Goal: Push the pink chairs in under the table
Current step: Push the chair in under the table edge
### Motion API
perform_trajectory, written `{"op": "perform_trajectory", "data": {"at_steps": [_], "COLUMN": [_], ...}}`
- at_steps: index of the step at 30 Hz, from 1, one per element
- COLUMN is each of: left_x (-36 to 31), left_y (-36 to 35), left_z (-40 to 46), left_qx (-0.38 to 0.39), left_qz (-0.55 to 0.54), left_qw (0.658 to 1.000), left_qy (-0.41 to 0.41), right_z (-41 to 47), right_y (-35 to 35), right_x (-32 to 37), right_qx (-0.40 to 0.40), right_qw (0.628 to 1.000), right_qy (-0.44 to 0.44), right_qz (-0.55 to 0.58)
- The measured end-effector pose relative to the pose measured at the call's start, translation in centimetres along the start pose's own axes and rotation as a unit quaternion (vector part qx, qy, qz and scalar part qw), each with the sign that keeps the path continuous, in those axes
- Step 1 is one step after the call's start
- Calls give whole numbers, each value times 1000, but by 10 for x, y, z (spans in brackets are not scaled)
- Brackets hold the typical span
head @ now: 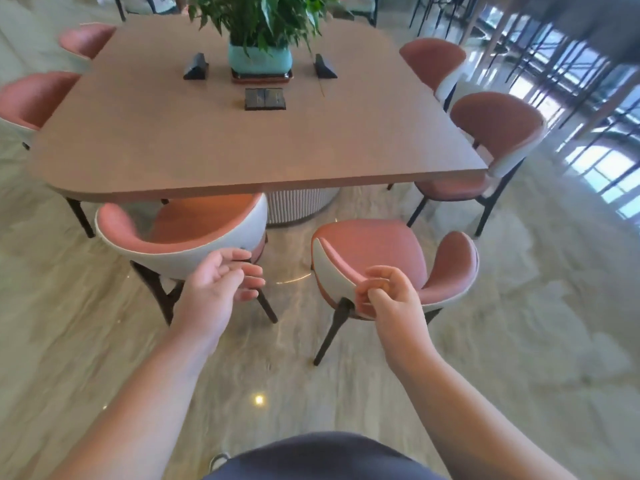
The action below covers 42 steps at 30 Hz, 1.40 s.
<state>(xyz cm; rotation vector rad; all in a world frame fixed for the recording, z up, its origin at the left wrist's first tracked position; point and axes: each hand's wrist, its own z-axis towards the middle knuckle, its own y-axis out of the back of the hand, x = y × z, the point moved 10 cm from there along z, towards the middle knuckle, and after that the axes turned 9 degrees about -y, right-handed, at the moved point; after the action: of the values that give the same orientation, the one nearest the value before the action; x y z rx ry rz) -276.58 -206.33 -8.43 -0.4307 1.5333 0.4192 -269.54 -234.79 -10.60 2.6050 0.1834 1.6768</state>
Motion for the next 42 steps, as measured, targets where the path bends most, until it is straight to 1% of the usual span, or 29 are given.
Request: {"op": "perform_trajectory", "data": {"at_steps": [4, 8, 10, 13, 17, 24, 27, 31, 34, 36, 39, 42], "left_x": [7, 16, 24, 40, 64, 130, 160, 204, 235, 252, 284, 316], "left_y": [-96, -152, -170, -191, -205, -219, -227, -244, -255, -259, -255, -254], "left_z": [-9, -10, -5, 9, 33, 101, 141, 184, 204, 211, 213, 212], "left_qx": [45, 71, 70, 68, 58, 28, 28, 50, 58, 59, 45, 29], "left_qz": [11, 24, 32, 47, 63, 72, 109, 187, 251, 299, 355, 343], "left_qw": [999, 997, 997, 996, 995, 990, 983, 964, 944, 927, 890, 872], "left_qy": [5, 9, 20, 38, 55, 119, 143, 180, 206, 218, 283, 347], "right_z": [21, 39, 50, 74, 111, 207, 255, 310, 350, 376, 411, 443], "right_y": [84, 145, 166, 192, 206, 219, 224, 237, 252, 264, 278, 293], "right_x": [-6, -15, -17, -22, -24, -34, -39, -54, -70, -77, -89, -112], "right_qx": [-35, -62, -71, -89, -97, -117, -131, -137, -133, -133, -130, -119], "right_qw": [999, 998, 997, 995, 994, 985, 978, 966, 948, 928, 895, 862], "right_qy": [0, -13, -15, -33, -55, -104, -124, -151, -173, -176, -192, -261], "right_qz": [-5, 15, 18, 22, 0, -70, -106, -161, -231, -301, -381, -417]}}
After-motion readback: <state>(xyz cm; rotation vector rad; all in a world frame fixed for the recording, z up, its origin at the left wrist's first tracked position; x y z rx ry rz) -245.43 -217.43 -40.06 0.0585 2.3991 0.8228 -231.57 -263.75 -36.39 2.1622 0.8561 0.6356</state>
